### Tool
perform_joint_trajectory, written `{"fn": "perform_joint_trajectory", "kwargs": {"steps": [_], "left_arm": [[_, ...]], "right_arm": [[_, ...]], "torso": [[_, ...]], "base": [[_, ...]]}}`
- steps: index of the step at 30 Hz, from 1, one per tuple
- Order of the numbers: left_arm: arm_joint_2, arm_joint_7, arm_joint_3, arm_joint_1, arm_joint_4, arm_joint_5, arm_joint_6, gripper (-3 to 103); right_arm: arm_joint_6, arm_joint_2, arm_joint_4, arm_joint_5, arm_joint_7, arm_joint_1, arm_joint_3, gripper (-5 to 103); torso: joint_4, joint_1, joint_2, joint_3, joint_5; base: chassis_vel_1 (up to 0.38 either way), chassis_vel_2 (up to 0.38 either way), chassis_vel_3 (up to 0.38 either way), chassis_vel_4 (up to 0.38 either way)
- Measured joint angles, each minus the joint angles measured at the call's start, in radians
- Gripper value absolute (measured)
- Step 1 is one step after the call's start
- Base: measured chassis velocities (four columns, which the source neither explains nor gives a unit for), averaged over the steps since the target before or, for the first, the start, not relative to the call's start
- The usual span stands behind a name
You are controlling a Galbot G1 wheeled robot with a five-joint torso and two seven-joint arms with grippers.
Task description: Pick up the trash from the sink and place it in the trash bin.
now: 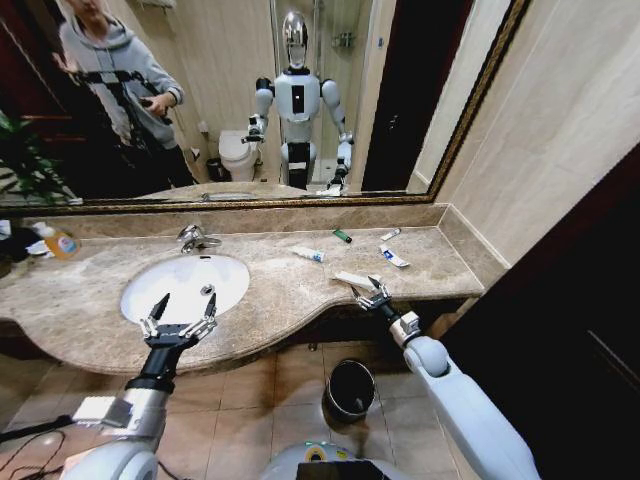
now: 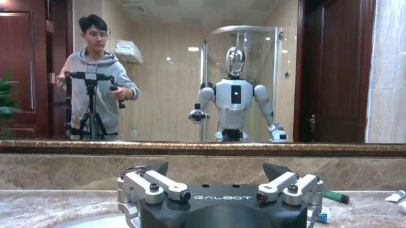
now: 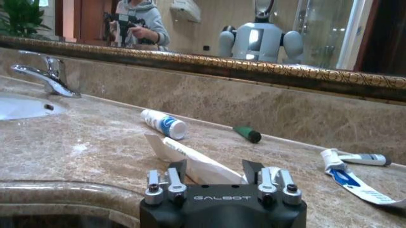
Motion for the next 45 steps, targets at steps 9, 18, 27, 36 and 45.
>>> {"fn": "perform_joint_trajectory", "kwargs": {"steps": [9, 18, 27, 36, 45], "left_arm": [[0.0, 0.0, 0.0, 0.0, 0.0, 0.0, 0.0, 100], [0.0, 0.0, 0.0, 0.0, 0.0, 0.0, 0.0, 100], [0.0, 0.0, 0.0, 0.0, 0.0, 0.0, 0.0, 100], [0.0, 0.0, 0.0, 0.0, 0.0, 0.0, 0.0, 100], [0.0, 0.0, 0.0, 0.0, 0.0, 0.0, 0.0, 100]], "right_arm": [[0.002, 0.0, -0.004, 0.001, 0.0, 0.001, 0.004, 35], [0.005, -0.006, 0.006, 0.006, -0.004, -0.014, 0.026, 12], [0.007, -0.008, 0.03, 0.011, -0.006, -0.043, 0.054, 0], [0.01, -0.024, 0.126, 0.047, -0.005, -0.136, 0.137, 0], [0.038, -0.041, 0.328, 0.123, 0.005, -0.345, 0.225, 0]], "torso": [[0.0, 0.0, 0.0, 0.0, 0.0], [0.0, 0.0, 0.0, 0.0, 0.0001], [0.0, 0.0, 0.0, 0.0, 0.0], [0.0, 0.0, 0.0, 0.0, 0.0001], [0.0, 0.0, 0.0, 0.0, -0.0002]], "base": [[0.0, 0.0, 0.0, 0.0], [0.0, 0.0, 0.0, 0.0], [0.0, 0.0, 0.0, 0.0], [0.0, 0.0, 0.0, 0.0], [0.0, 0.0, 0.0, 0.0]]}}
